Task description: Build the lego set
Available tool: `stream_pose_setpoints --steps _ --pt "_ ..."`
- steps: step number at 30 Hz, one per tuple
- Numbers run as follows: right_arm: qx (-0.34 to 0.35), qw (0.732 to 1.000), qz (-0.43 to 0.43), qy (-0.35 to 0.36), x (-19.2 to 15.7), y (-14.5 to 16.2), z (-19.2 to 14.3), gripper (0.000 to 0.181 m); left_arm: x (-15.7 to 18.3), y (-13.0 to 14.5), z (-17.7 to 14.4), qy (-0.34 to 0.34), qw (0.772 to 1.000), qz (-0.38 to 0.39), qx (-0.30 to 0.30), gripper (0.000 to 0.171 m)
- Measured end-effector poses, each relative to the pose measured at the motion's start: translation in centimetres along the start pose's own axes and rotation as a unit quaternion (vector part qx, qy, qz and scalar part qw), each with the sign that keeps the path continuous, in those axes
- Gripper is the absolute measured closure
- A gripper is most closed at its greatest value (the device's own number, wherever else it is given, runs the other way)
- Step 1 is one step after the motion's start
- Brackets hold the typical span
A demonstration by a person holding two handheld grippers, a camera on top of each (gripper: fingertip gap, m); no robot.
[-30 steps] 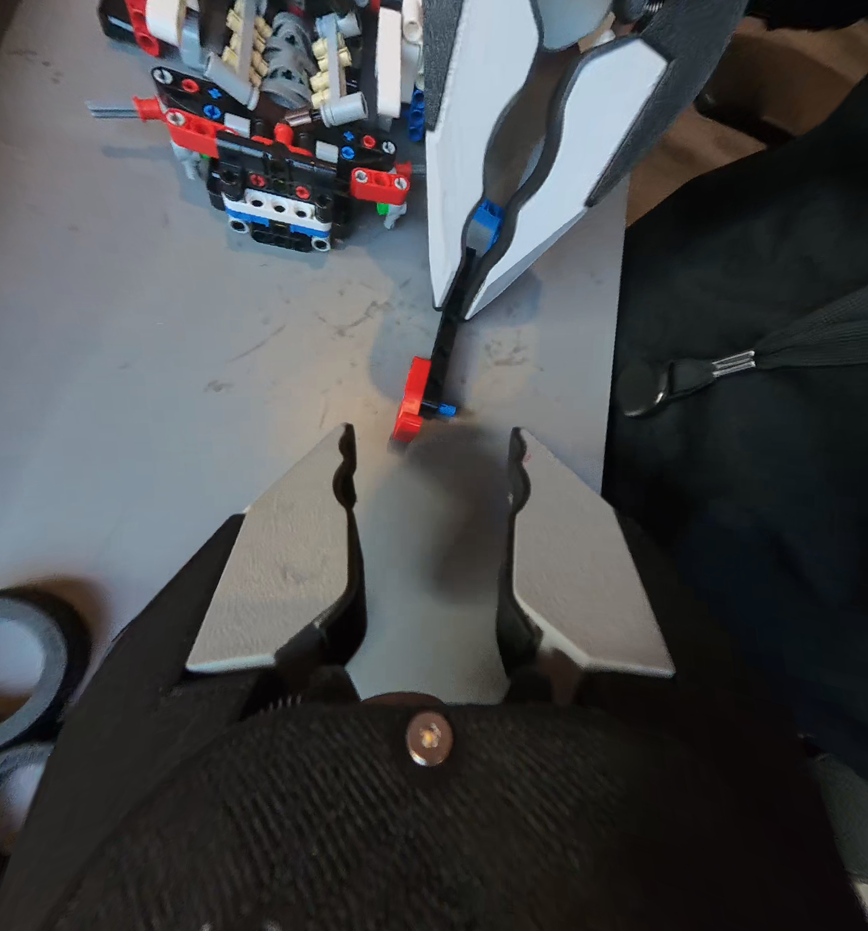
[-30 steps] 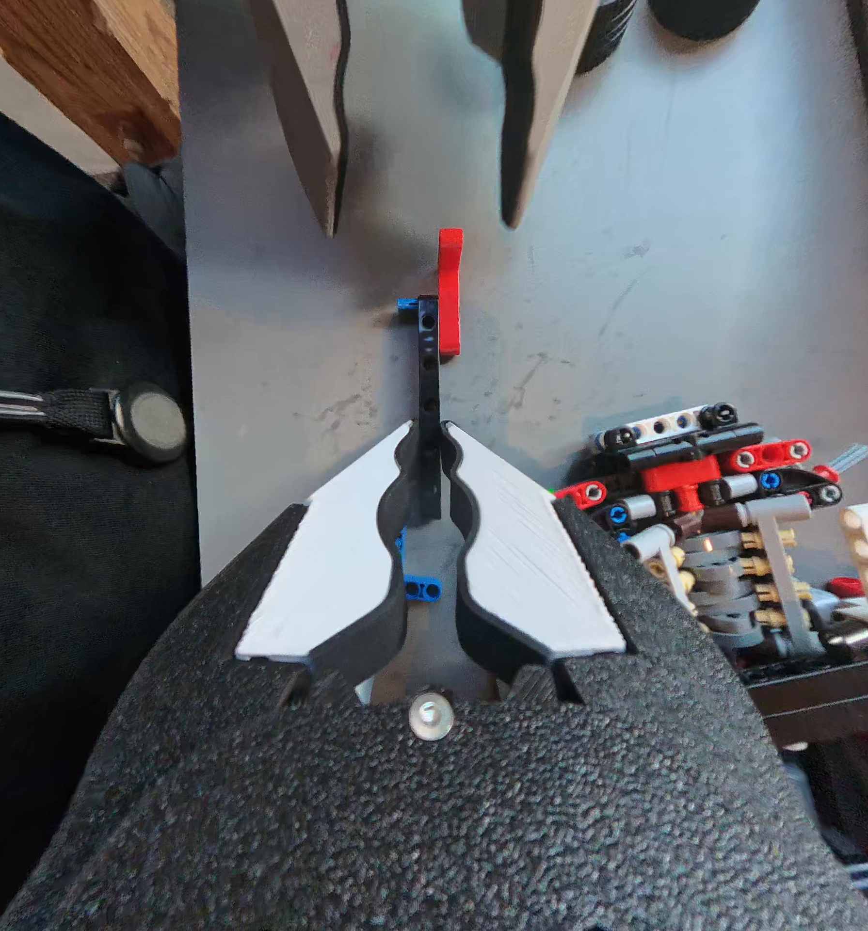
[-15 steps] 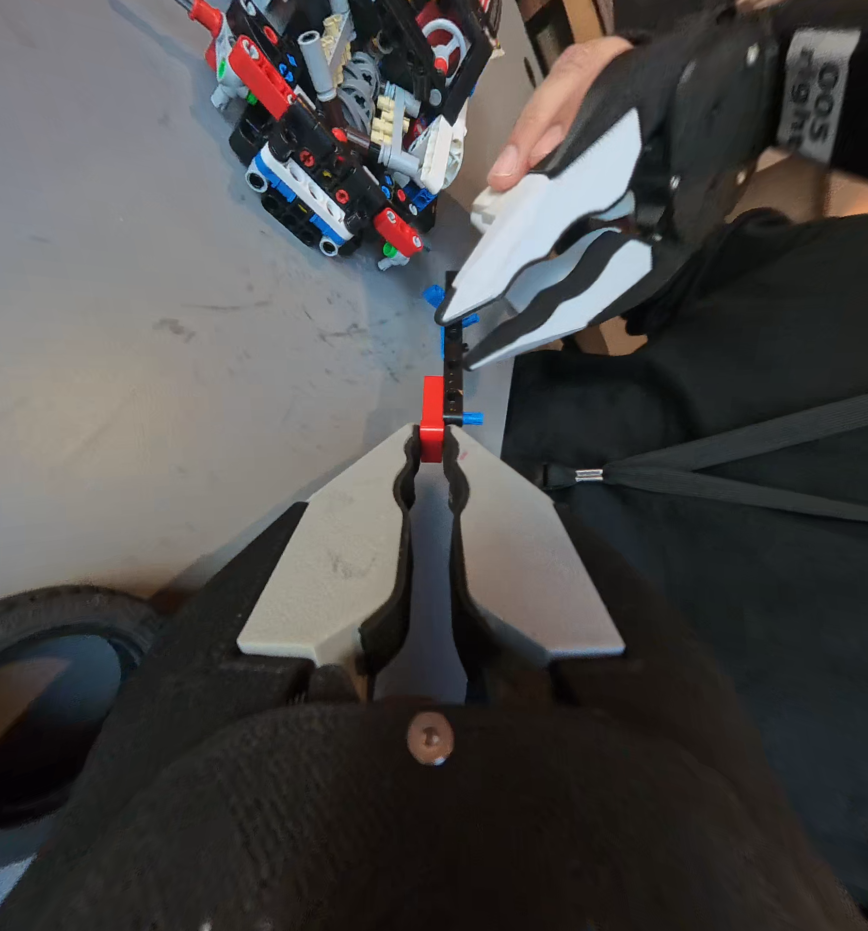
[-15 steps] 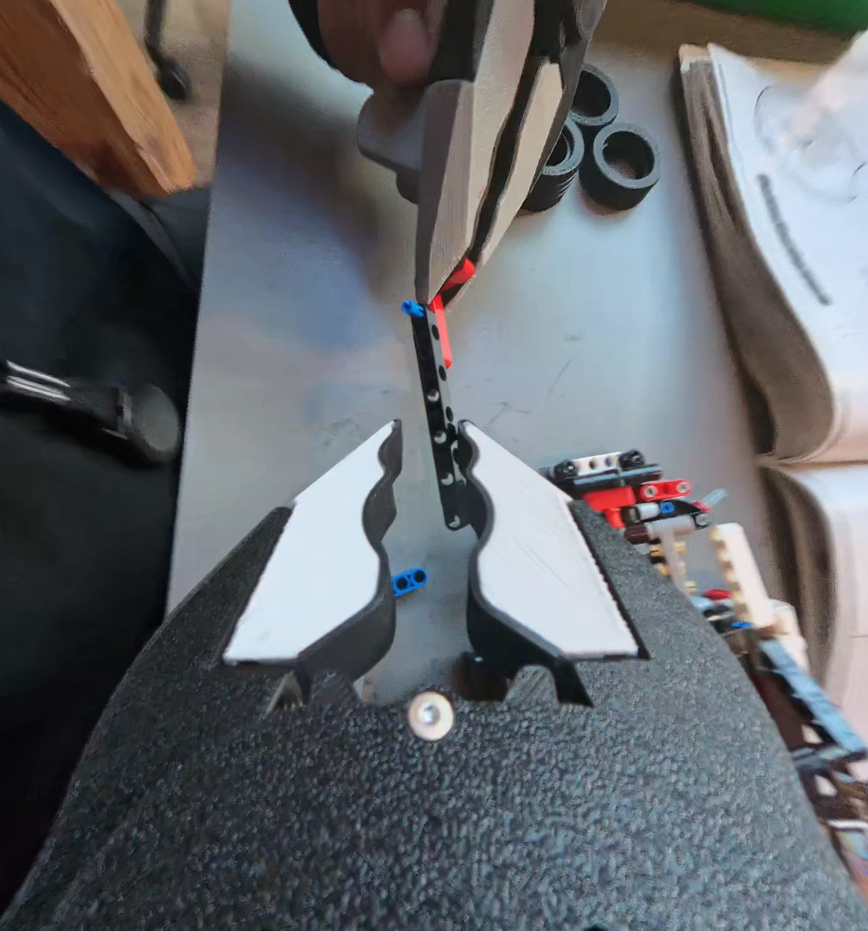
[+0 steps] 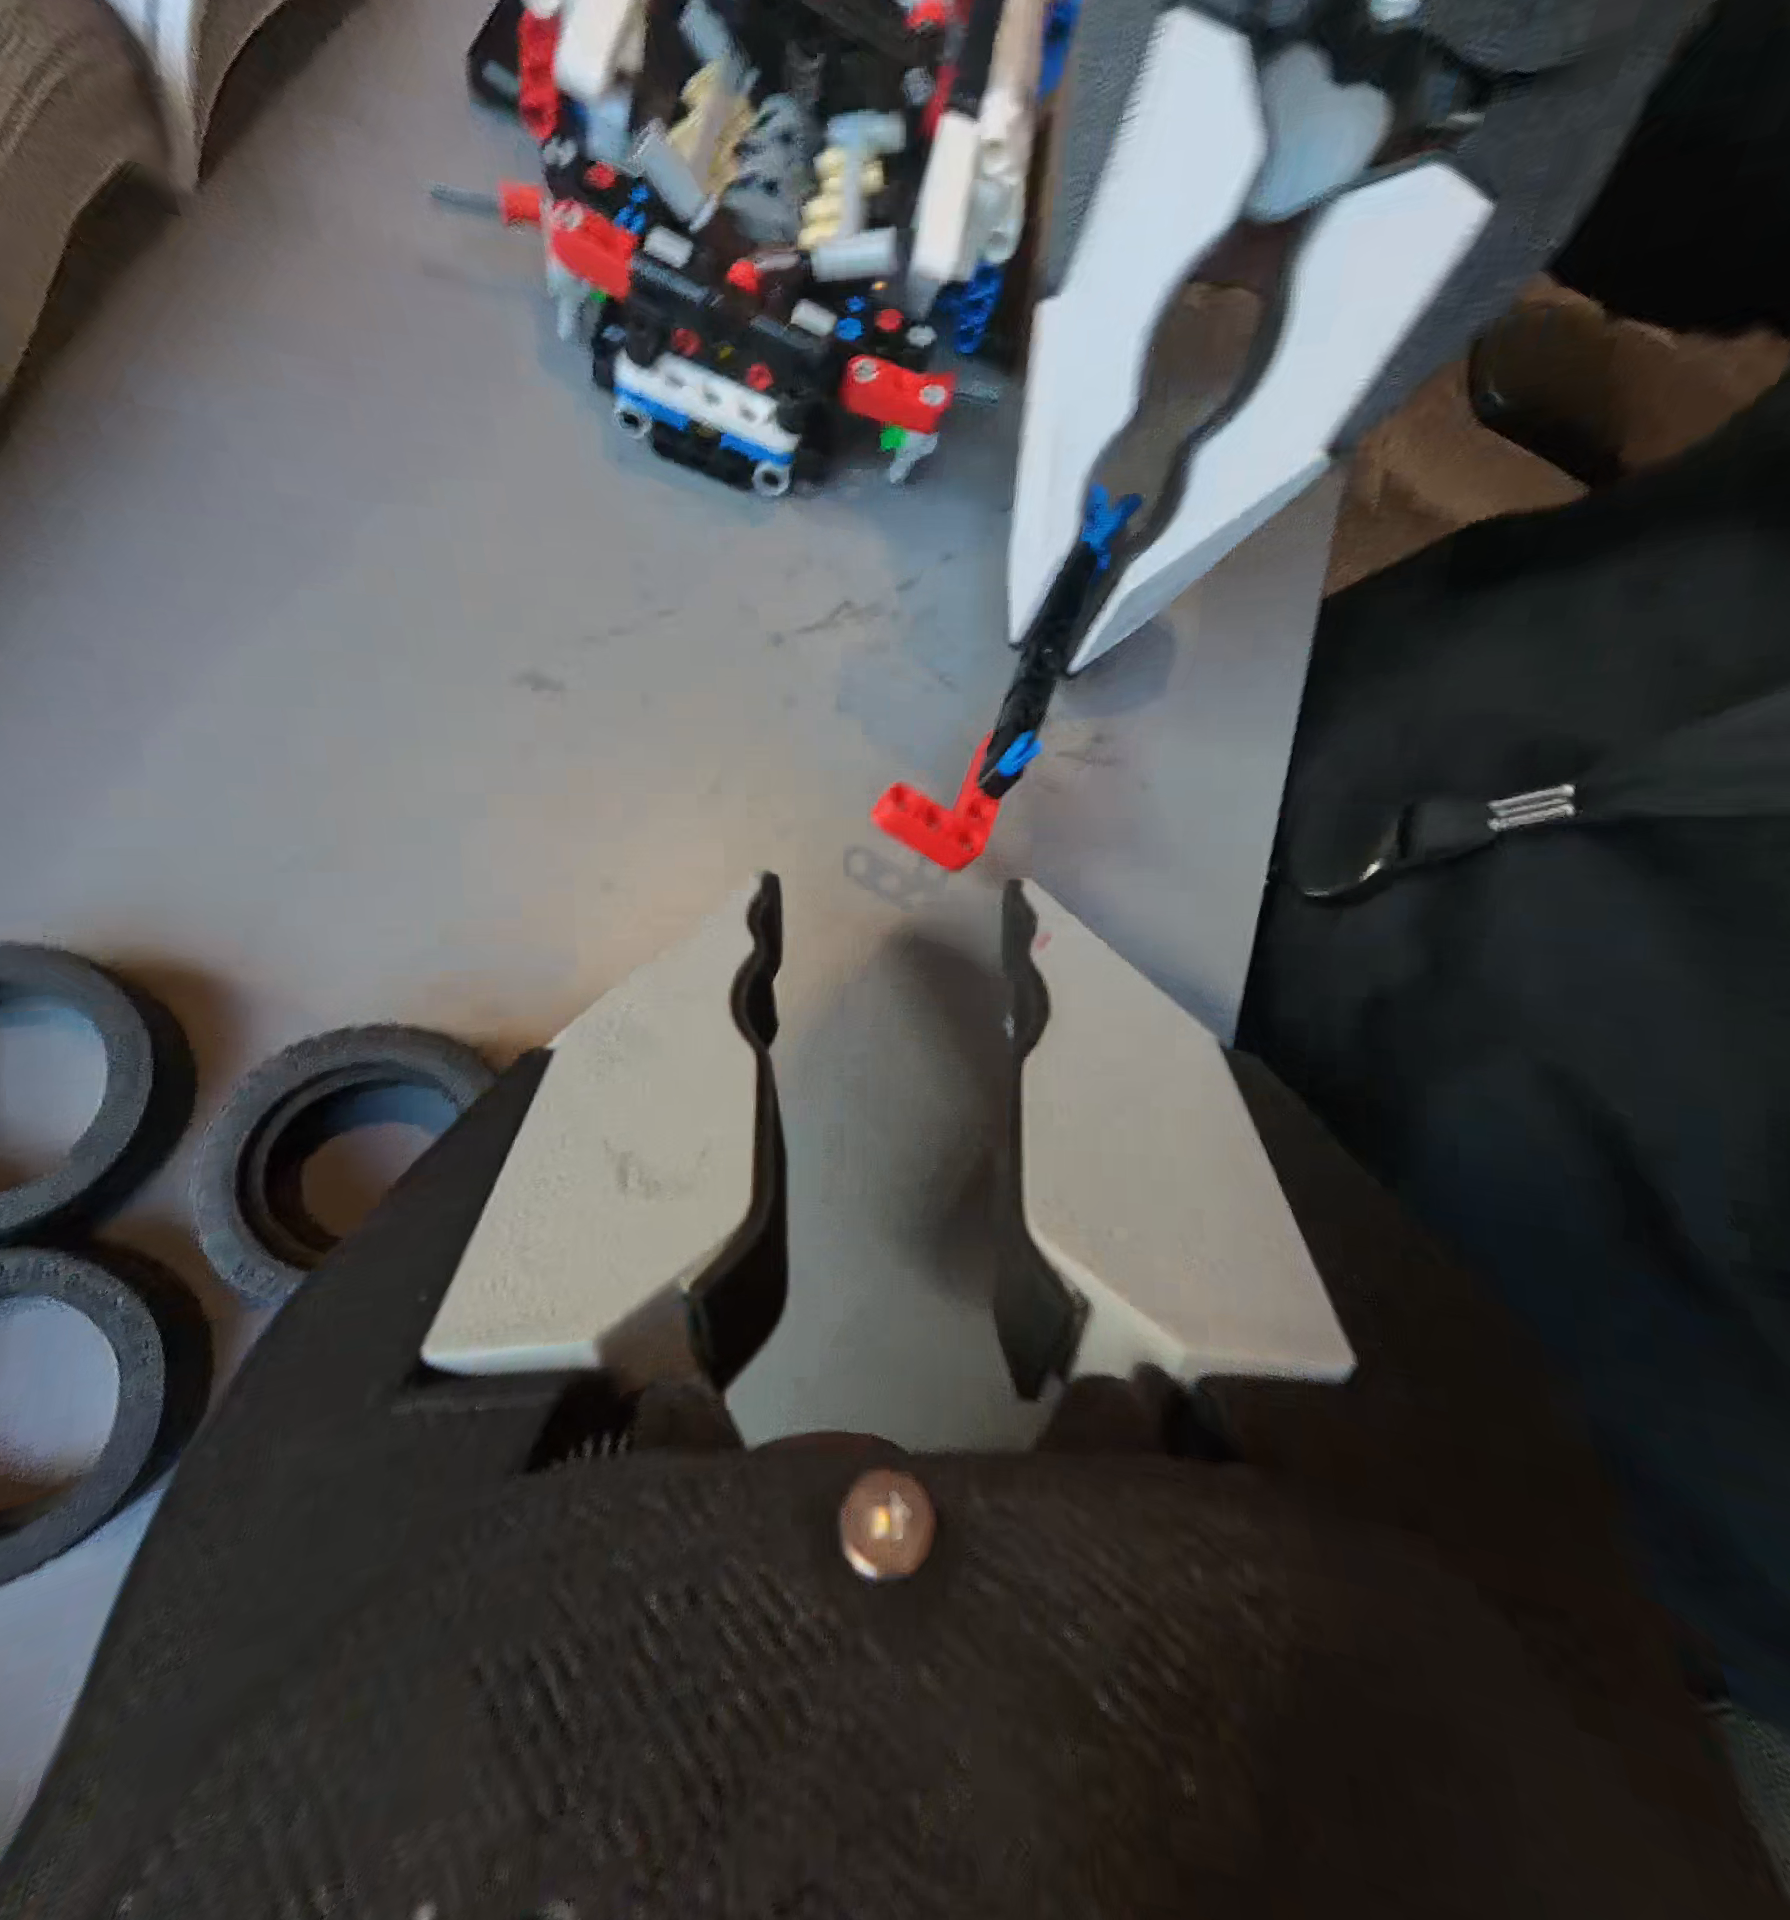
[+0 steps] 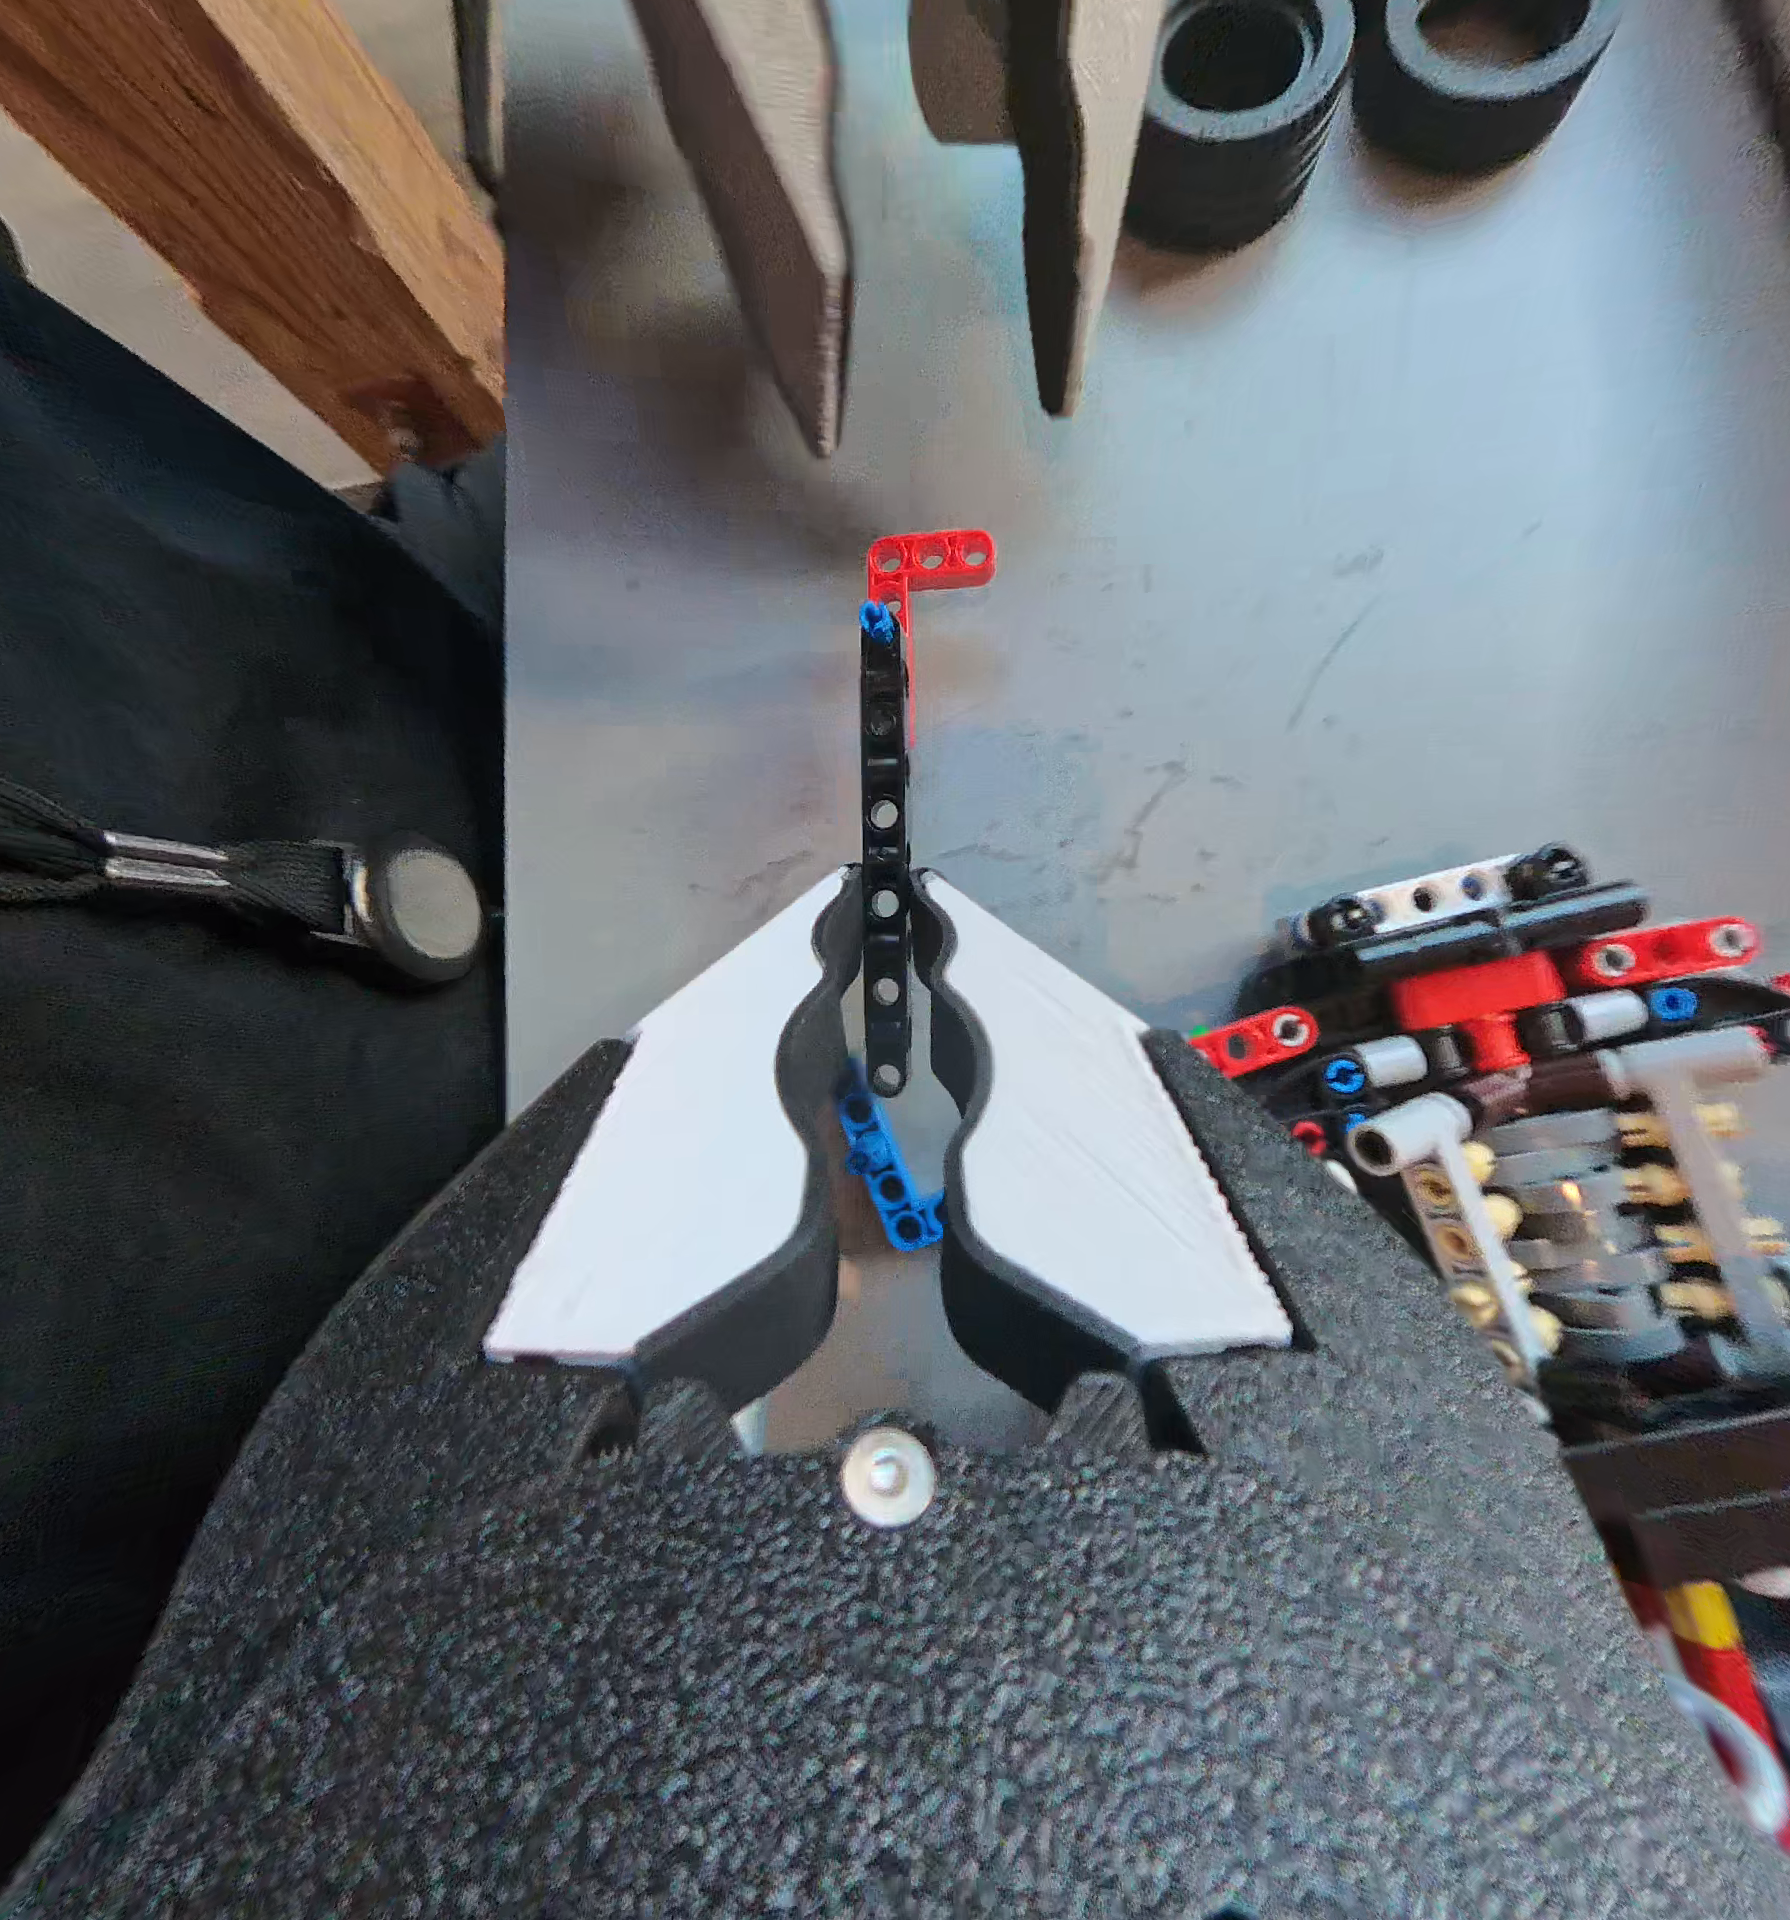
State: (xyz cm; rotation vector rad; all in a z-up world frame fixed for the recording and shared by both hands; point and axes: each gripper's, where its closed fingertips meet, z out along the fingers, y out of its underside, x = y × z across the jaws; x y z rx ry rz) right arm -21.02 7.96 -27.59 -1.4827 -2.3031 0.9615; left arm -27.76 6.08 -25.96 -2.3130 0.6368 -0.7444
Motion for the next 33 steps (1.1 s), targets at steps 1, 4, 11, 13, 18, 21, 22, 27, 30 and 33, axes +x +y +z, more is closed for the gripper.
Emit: stream_pose_setpoints --steps 1,4,11,13,18,21,22,27,30,33 --pt "0.0 1.0 0.011 -0.008 -0.1 0.0 0.1 0.173 0.7 -0.4 0.1 0.002 1.0 0.02 0.006 0.132" --pt "-0.003 1.0 0.019 -0.012 -0.1 -0.2 0.3 0.173 2.3 -1.1 1.4 0.014 0.997 0.08 0.004 0.132" --pt "-0.016 1.0 0.016 0.002 0.1 0.4 0.7 0.173 2.4 0.6 4.4 0.023 0.986 0.146 -0.072 0.152" --pt "-0.013 1.0 0.017 0.004 0.1 0.4 0.6 0.173 2.3 0.6 4.5 0.024 0.986 0.151 -0.072 0.16" --pt "-0.007 1.0 0.004 0.02 0.3 0.4 -0.1 0.172 2.6 0.6 4.7 0.045 0.986 0.144 -0.067 0.164" --pt "0.011 1.0 0.023 0.016 0.4 0.3 -1.3 0.168 2.6 0.6 4.7 0.048 0.986 0.149 -0.061 0.163" --pt "0.019 0.999 0.028 0.019 0.5 0.2 -1.8 0.167 2.6 0.5 4.7 0.049 0.986 0.148 -0.058 0.162" --pt "0.053 0.997 0.035 0.046 1.0 0.5 -4.6 0.165 2.5 0.5 4.6 0.053 0.985 0.155 -0.053 0.158" --pt "0.055 0.995 0.036 0.077 1.7 2.2 -6.0 0.165 2.4 0.2 4.3 0.054 0.986 0.154 -0.045 0.155" --pt "0.043 0.994 0.043 0.091 1.9 4.1 -6.9 0.163 2.4 -0.3 3.7 0.056 0.987 0.143 -0.036 0.149"
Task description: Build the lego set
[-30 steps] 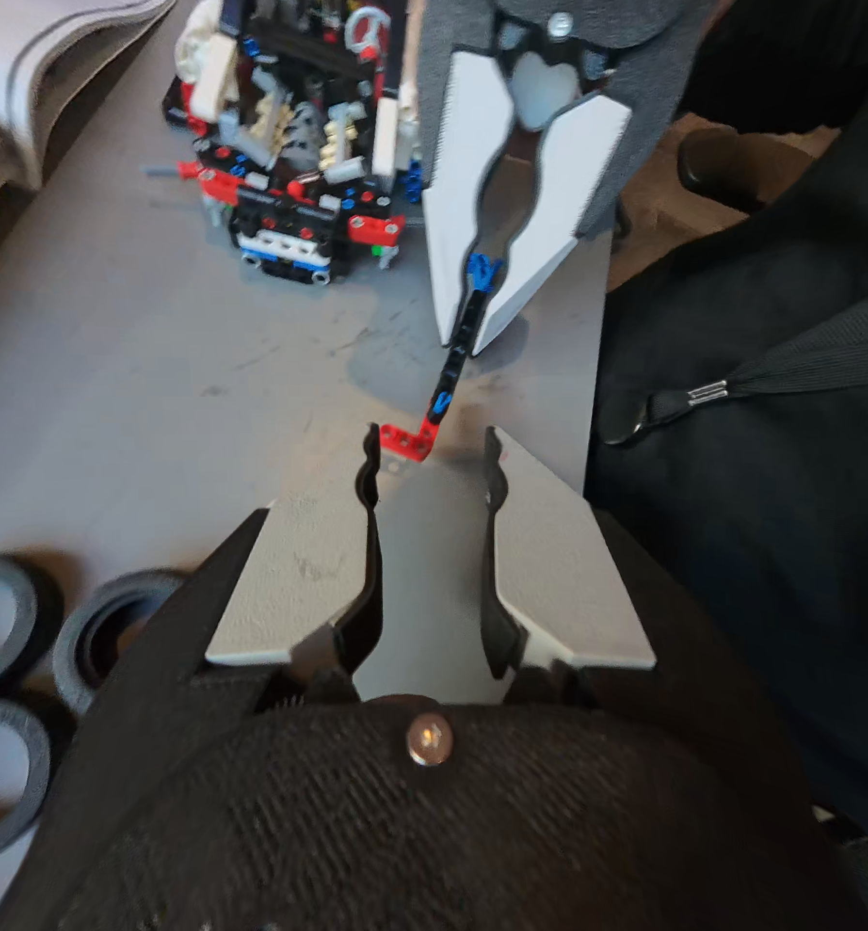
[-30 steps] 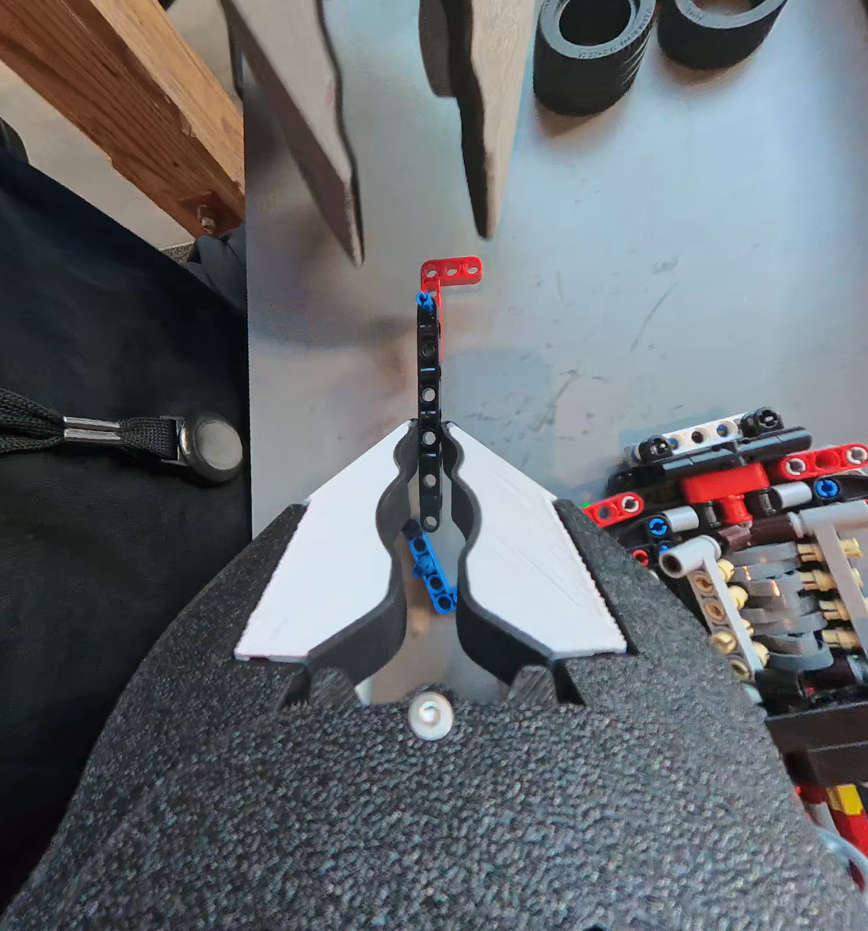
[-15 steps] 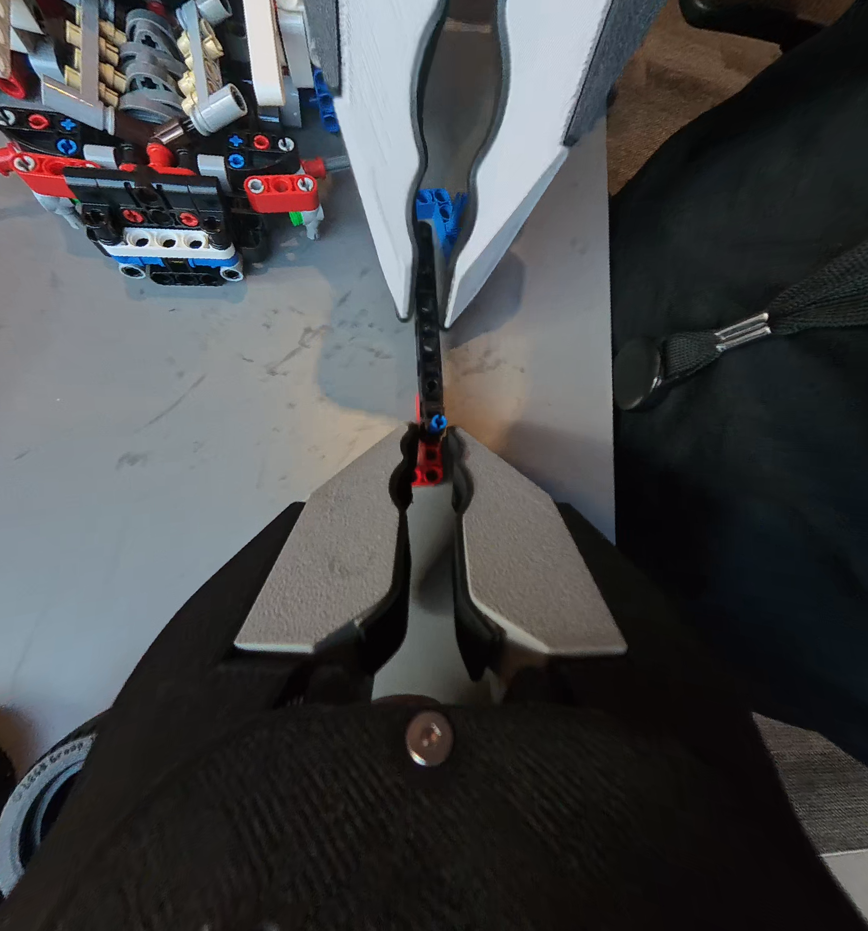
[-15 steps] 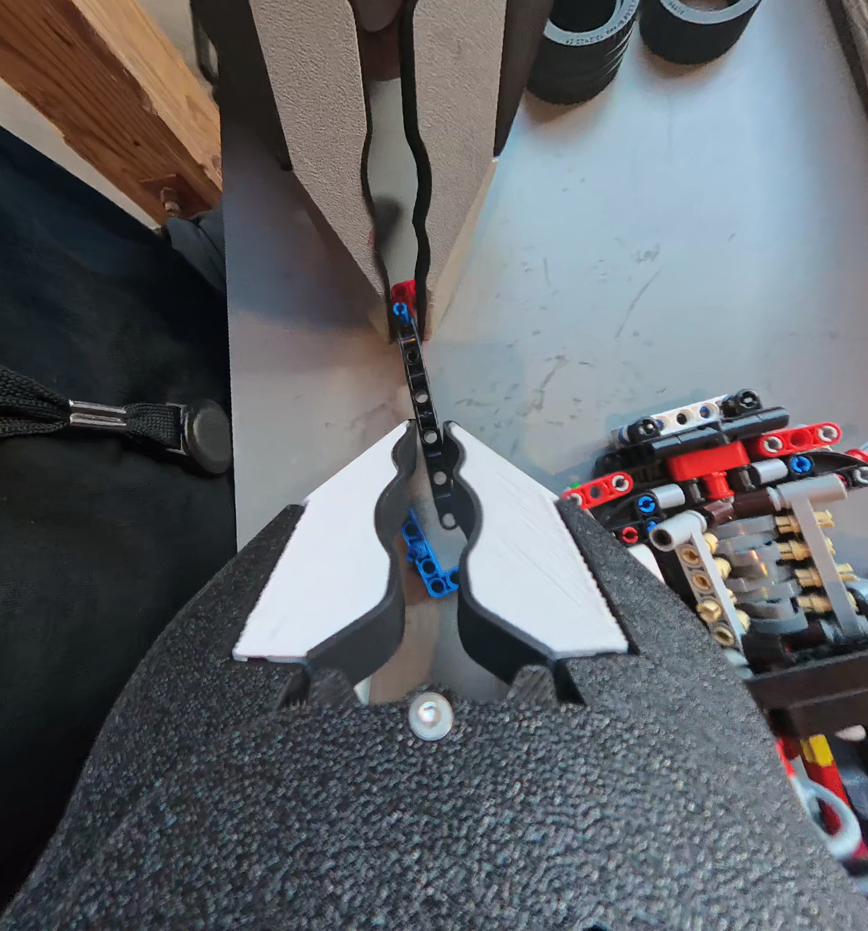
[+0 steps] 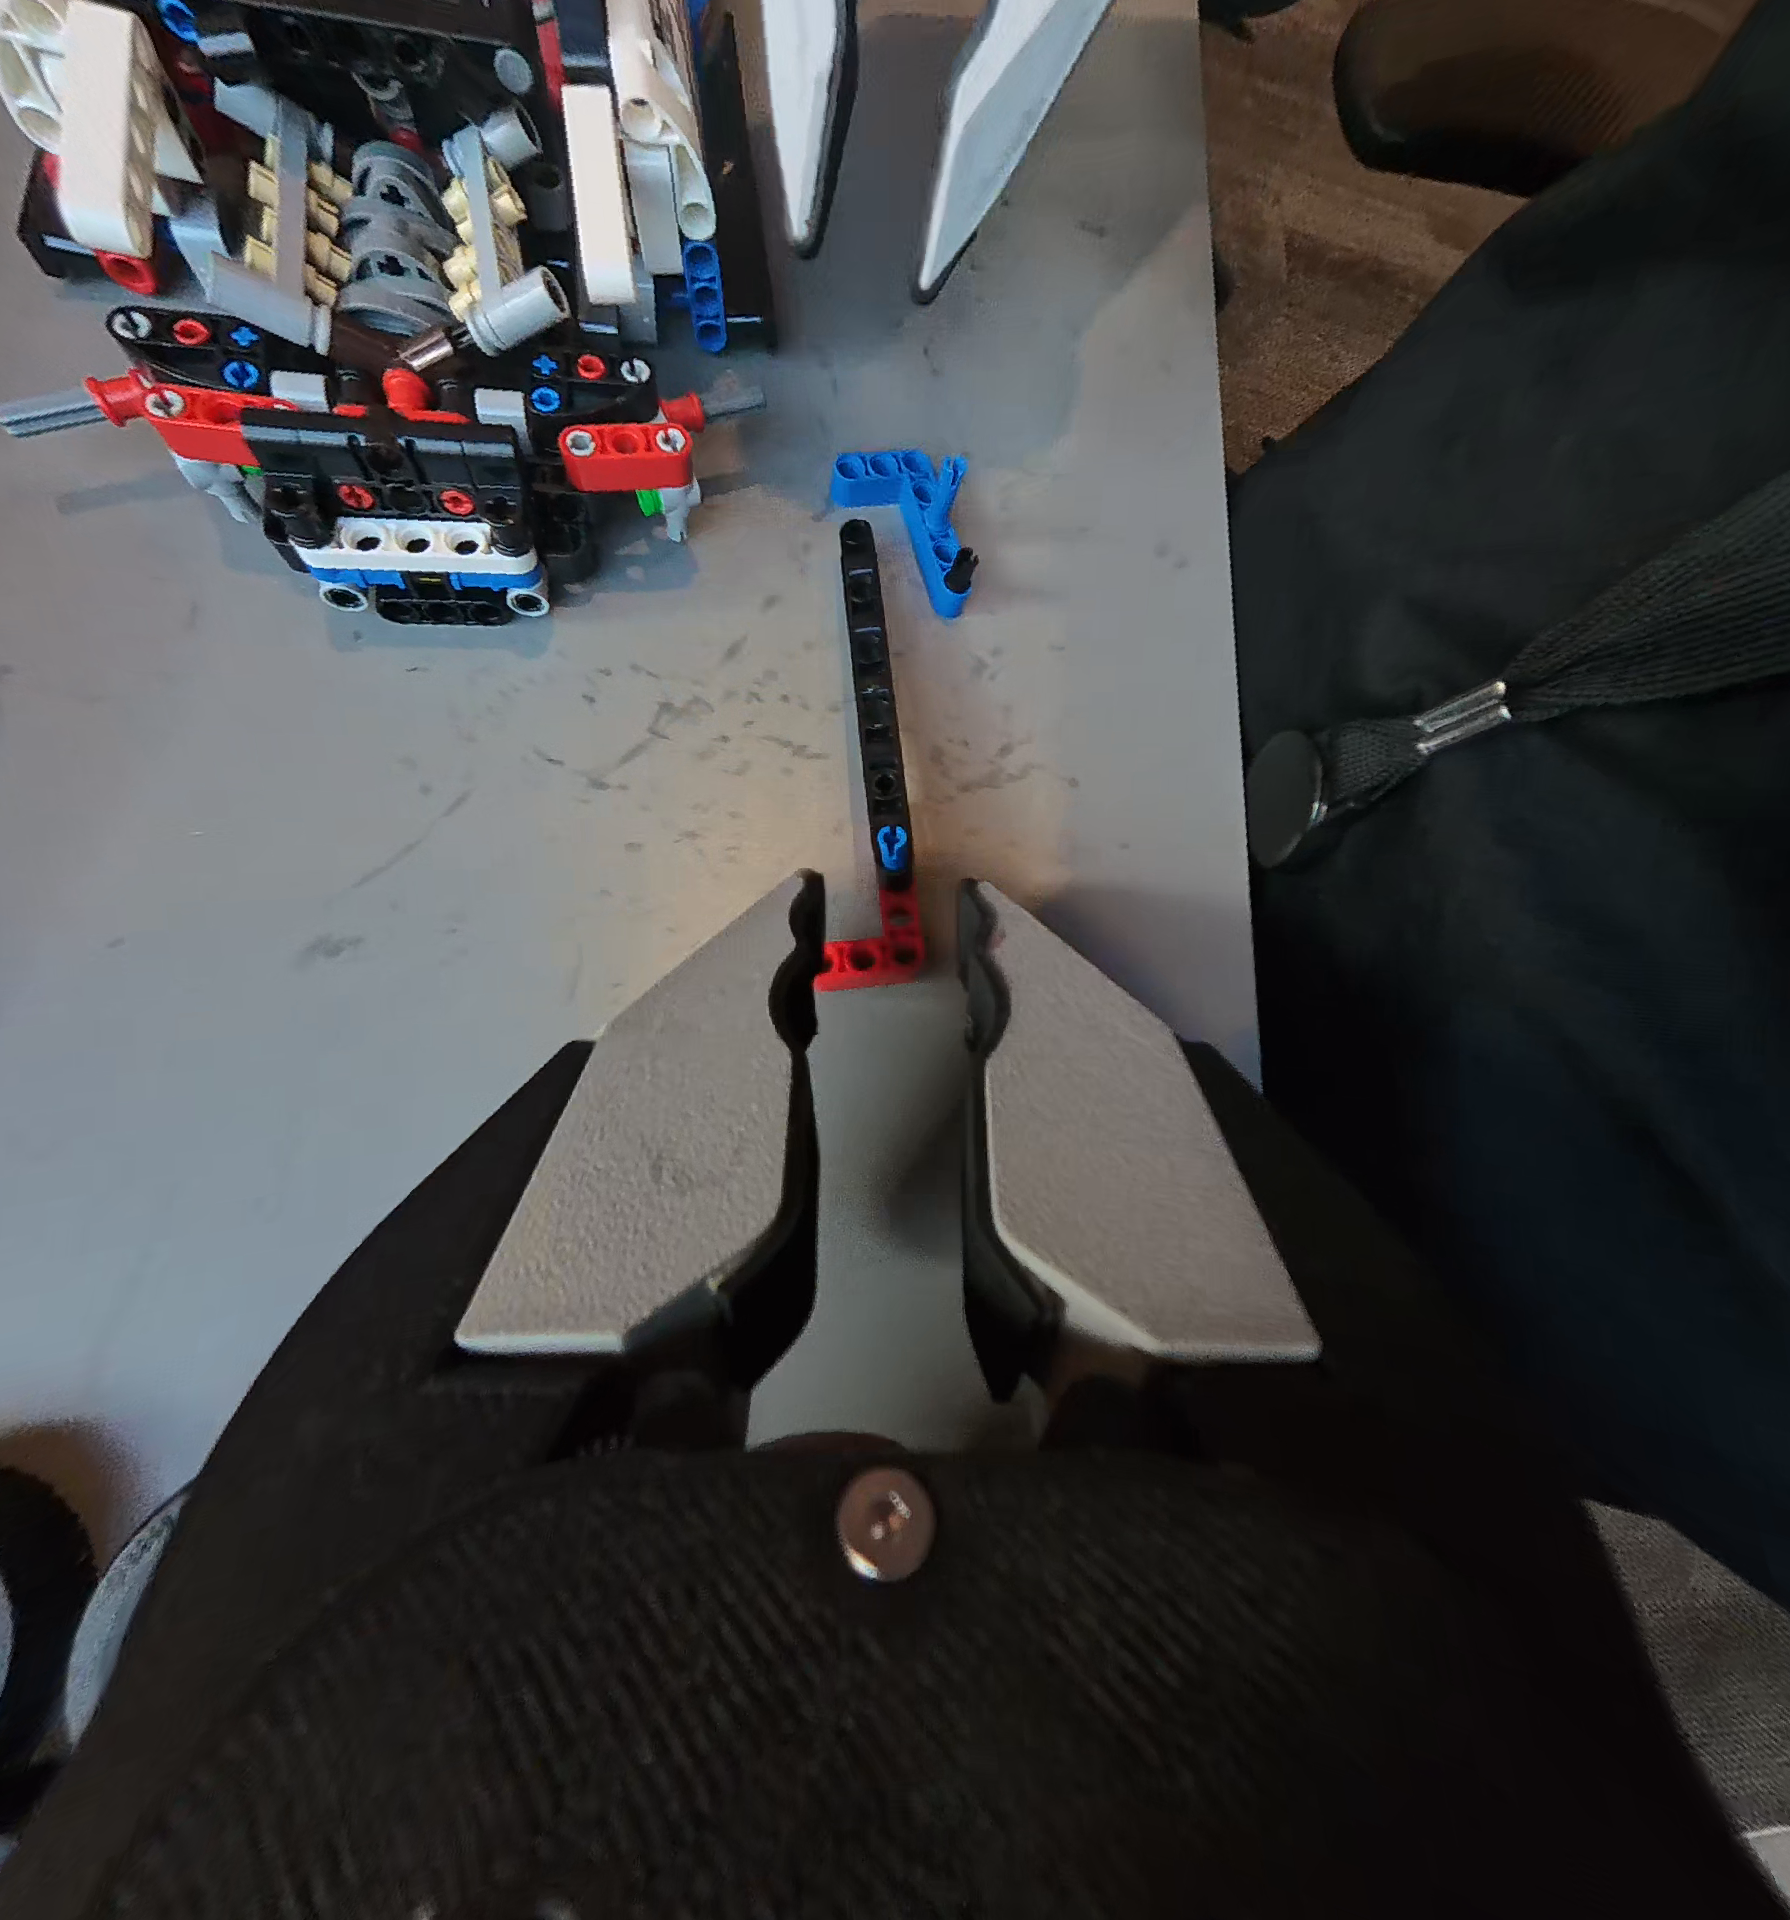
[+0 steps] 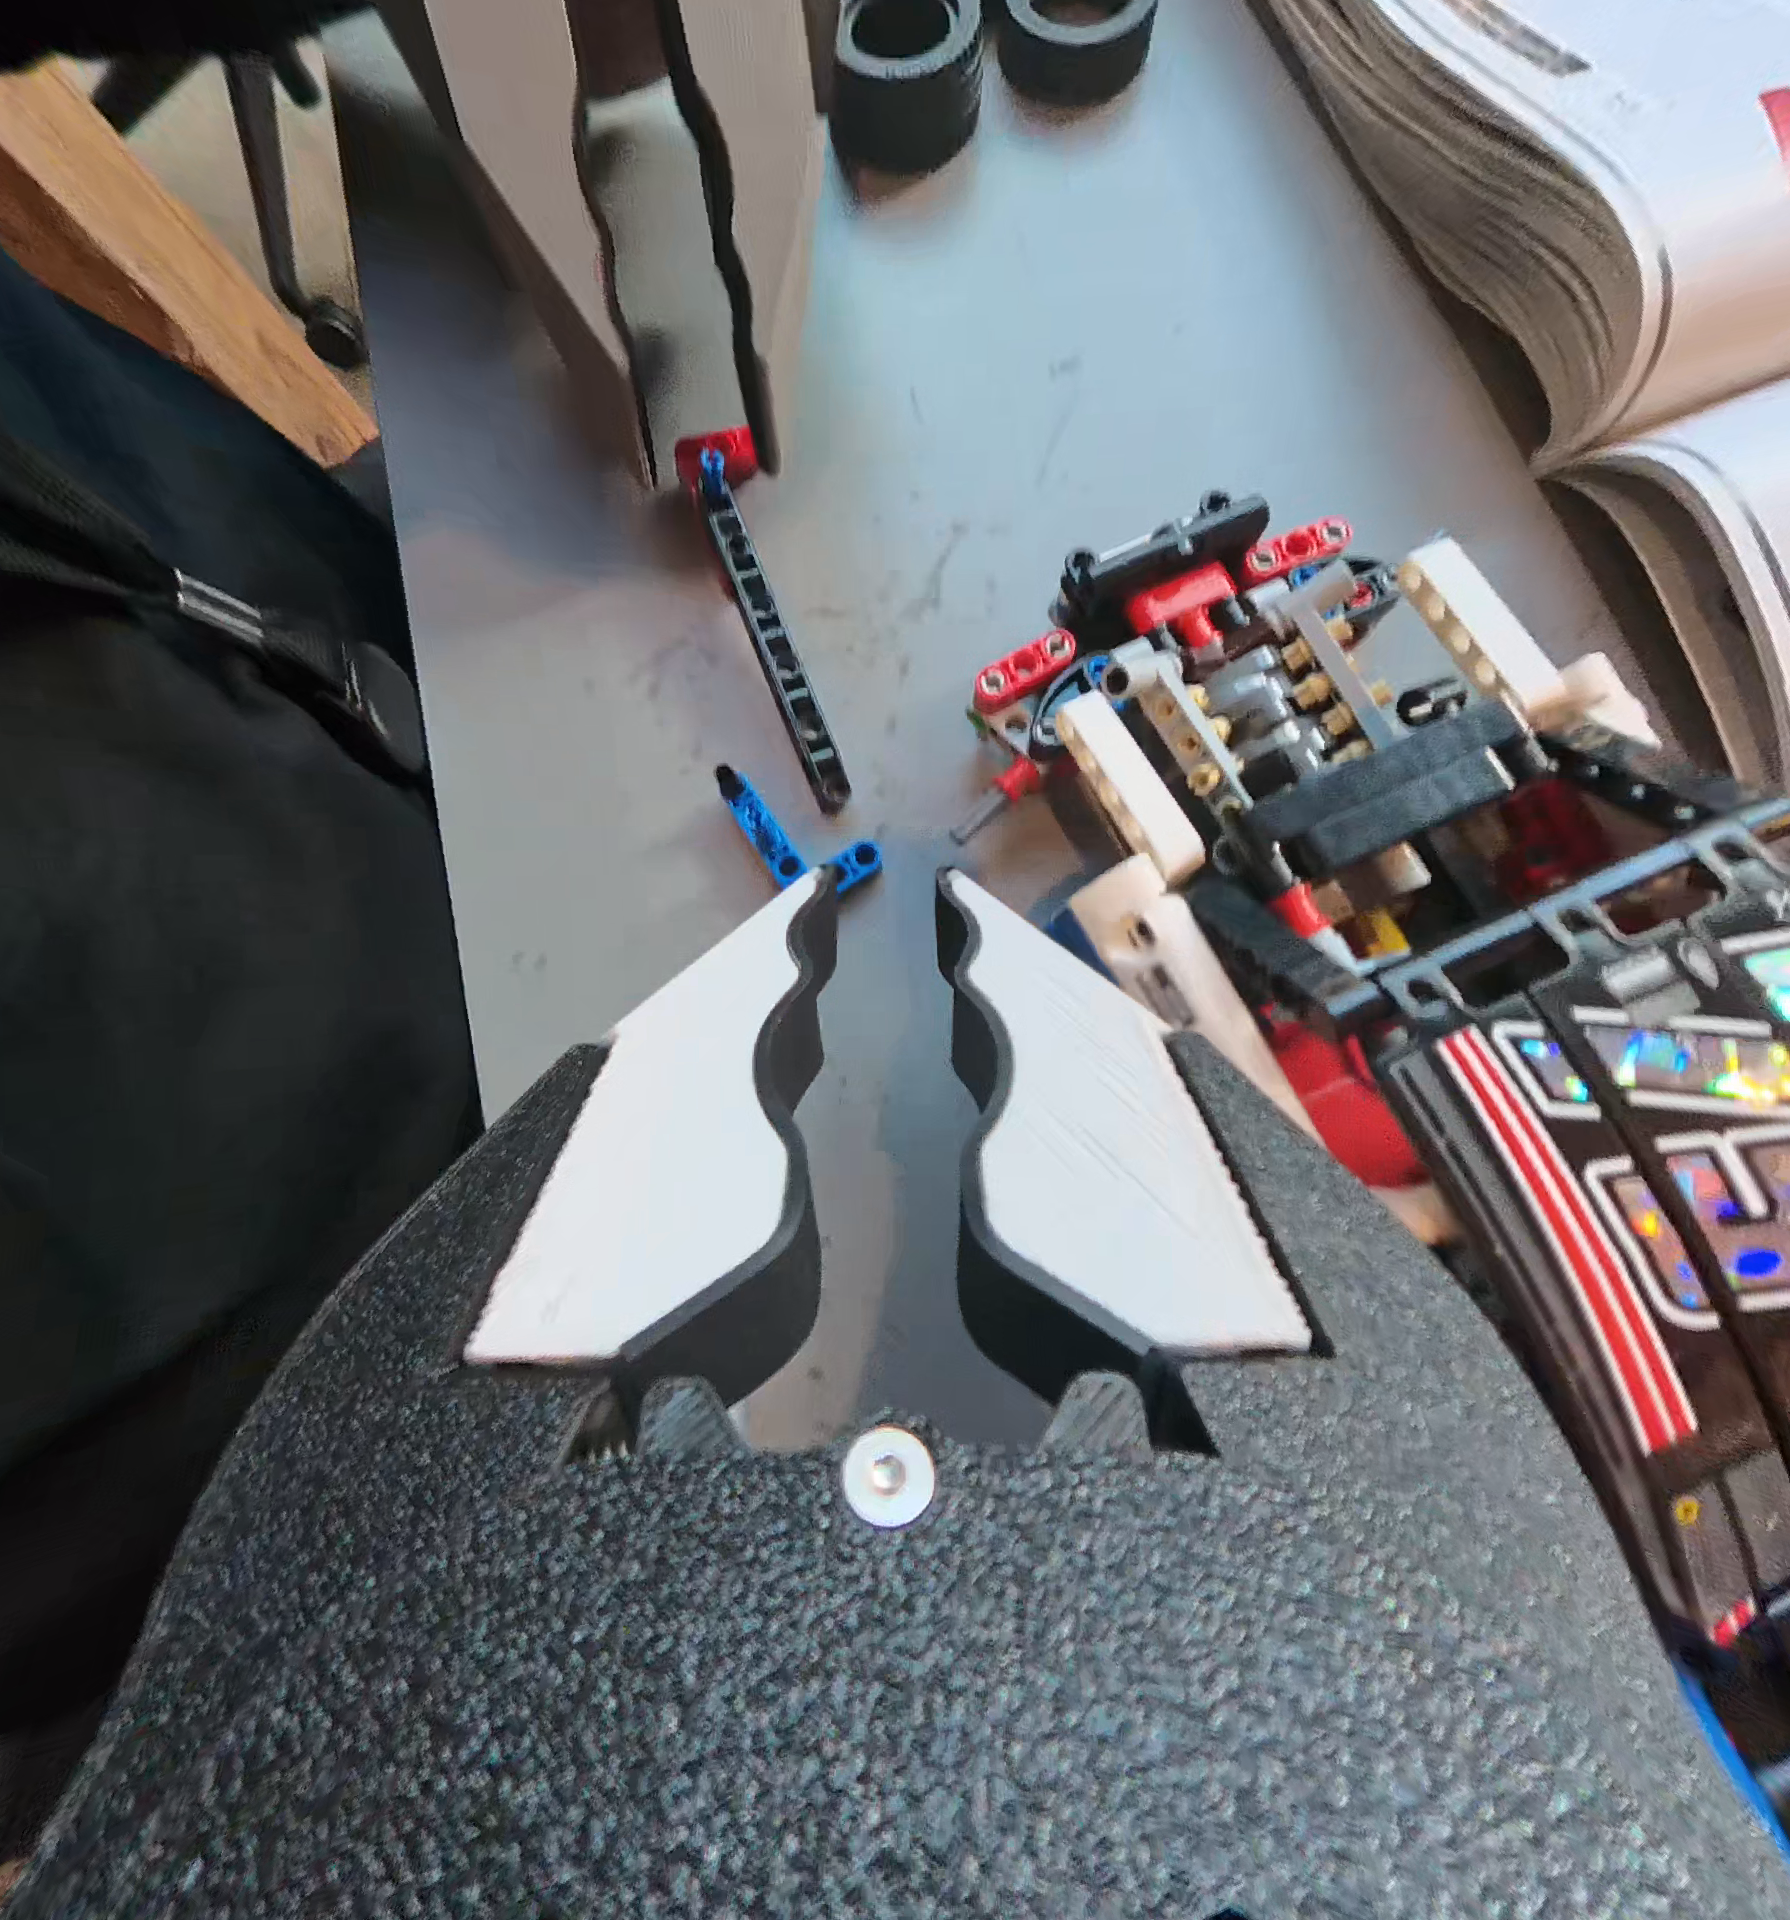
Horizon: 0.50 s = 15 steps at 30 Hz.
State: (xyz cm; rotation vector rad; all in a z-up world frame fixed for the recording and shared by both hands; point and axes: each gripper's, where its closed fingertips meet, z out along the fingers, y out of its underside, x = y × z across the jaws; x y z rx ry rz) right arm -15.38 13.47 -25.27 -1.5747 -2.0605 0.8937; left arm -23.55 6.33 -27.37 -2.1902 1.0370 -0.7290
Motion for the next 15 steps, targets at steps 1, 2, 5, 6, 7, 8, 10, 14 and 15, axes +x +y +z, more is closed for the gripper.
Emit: stream_pose_setpoints --steps 1,2,5,6,7,8,10,14,15 --pt "-0.004 1.0 -0.002 0.002 0.0 0.4 -0.2 0.163 0.0 -0.1 -0.3 -0.002 1.0 0.0 0.0 0.148" --pt "-0.005 1.0 -0.008 0.005 -0.1 0.7 -0.3 0.163 -0.1 -0.3 -0.6 -0.008 1.0 0.0 0.002 0.148" --pt "-0.011 0.999 -0.04 0.008 -0.8 1.1 -0.2 0.162 0.0 -1.3 -1.1 -0.015 1.0 -0.002 0.011 0.146" --pt "-0.013 0.998 -0.053 0.011 -0.9 1.2 0.0 0.162 0.2 -1.7 -1.0 -0.01 1.0 -0.003 0.012 0.146" --pt "-0.015 0.998 -0.063 0.017 -0.9 1.3 0.2 0.162 0.4 -2.0 -0.8 -0.009 1.0 0.0 0.009 0.145" --pt "-0.02 0.997 -0.072 0.019 -0.9 1.4 0.5 0.162 0.4 -2.3 -0.5 -0.014 1.0 0.004 0.002 0.145" --pt "-0.024 0.995 -0.091 0.02 -1.0 1.5 0.9 0.16 0.4 -3.0 0.2 -0.018 1.0 0.012 -0.009 0.143" --pt "-0.009 0.992 -0.125 0.012 -1.5 0.9 1.7 0.159 0.2 -4.1 1.9 -0.021 0.999 0.021 -0.037 0.143" --pt "-0.003 0.991 -0.132 0.01 -1.6 0.7 2.0 0.159 0.1 -4.1 2.4 -0.023 0.998 0.025 -0.051 0.142"
